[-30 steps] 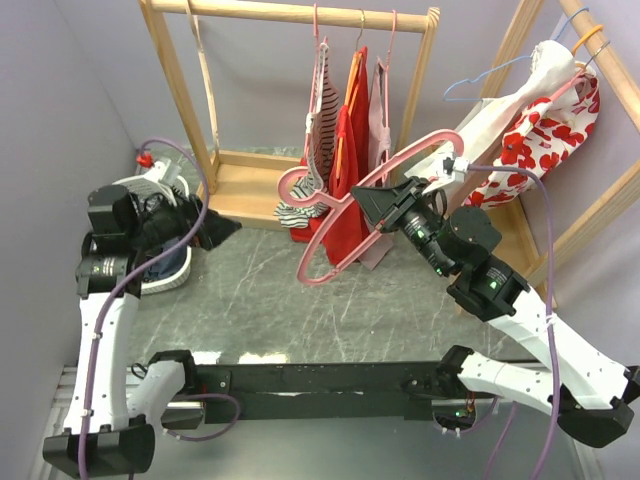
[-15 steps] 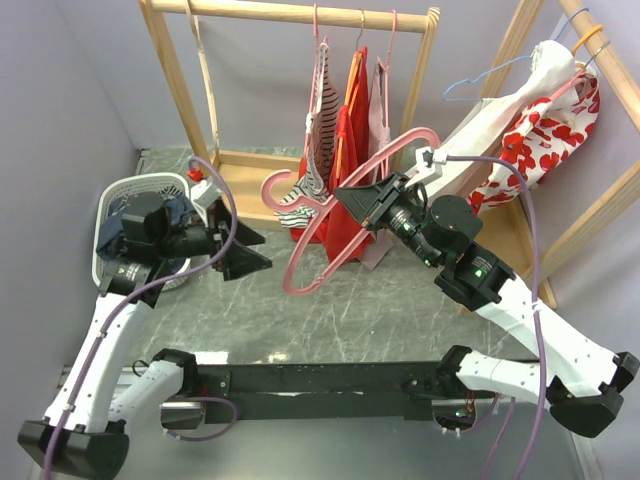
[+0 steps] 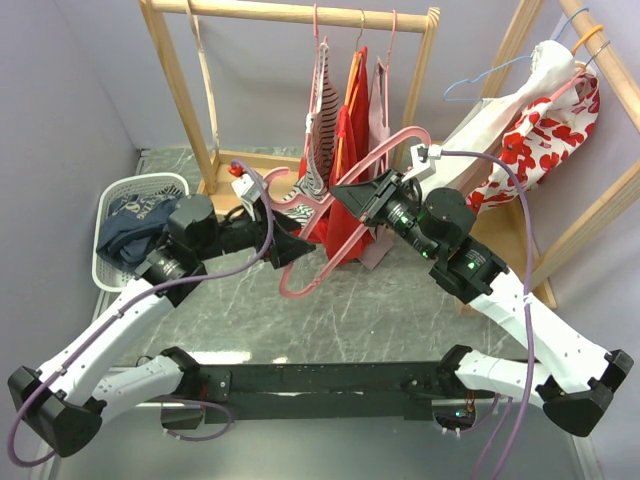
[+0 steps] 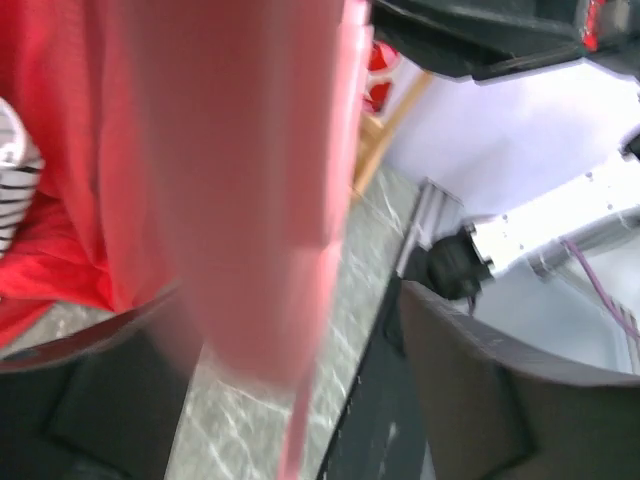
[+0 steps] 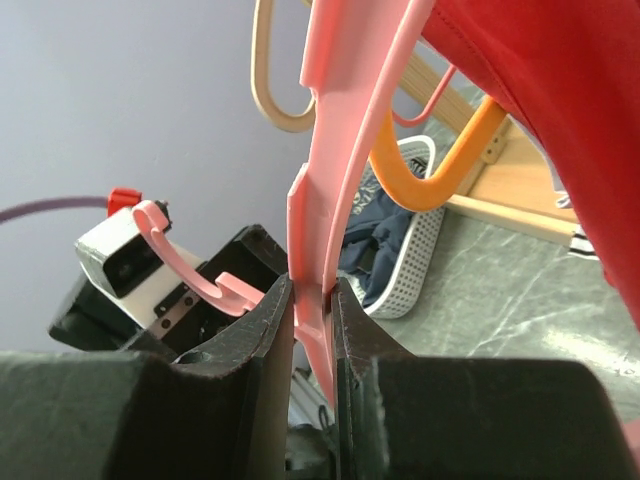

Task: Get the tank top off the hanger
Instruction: Place the hanger at the clothesline.

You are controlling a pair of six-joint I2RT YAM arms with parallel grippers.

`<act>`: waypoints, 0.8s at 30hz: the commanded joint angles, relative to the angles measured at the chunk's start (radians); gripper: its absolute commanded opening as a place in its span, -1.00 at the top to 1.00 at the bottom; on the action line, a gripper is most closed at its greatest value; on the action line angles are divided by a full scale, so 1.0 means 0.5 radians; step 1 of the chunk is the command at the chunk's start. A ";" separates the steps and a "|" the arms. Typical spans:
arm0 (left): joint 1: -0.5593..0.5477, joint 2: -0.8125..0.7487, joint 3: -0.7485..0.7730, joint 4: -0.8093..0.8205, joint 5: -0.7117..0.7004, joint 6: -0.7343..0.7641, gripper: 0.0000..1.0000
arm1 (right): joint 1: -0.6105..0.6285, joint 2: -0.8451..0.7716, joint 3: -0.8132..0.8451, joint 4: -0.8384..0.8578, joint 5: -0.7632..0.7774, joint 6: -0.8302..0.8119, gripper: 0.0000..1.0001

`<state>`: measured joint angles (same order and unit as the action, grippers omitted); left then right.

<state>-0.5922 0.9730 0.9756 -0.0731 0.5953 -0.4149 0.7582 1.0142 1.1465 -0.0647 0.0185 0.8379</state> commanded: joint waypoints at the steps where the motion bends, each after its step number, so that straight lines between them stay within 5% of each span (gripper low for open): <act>1: -0.061 -0.163 -0.122 0.308 -0.395 -0.103 -0.56 | -0.047 -0.059 -0.007 0.197 -0.098 0.088 0.95; 15: -0.116 -0.176 -0.249 0.487 -0.353 -0.235 0.19 | -0.074 -0.046 -0.032 0.237 -0.172 0.150 0.94; 17: -0.116 -0.194 -0.258 0.477 -0.374 -0.232 0.51 | -0.081 -0.052 -0.032 0.231 -0.166 0.150 0.94; 19: -0.119 -0.206 -0.258 0.477 -0.387 -0.235 0.62 | -0.084 -0.062 -0.038 0.227 -0.160 0.150 0.94; 20: -0.119 -0.219 -0.258 0.471 -0.393 -0.232 0.93 | -0.084 -0.065 -0.041 0.231 -0.157 0.150 0.93; 24: -0.119 -0.265 -0.230 0.417 -0.450 -0.219 0.98 | -0.087 -0.074 -0.044 0.209 -0.141 0.137 0.93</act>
<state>-0.6636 0.8738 0.8509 0.1337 0.4469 -0.5163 0.7193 1.0115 1.1248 -0.0040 -0.0463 0.9123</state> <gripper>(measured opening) 0.049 0.220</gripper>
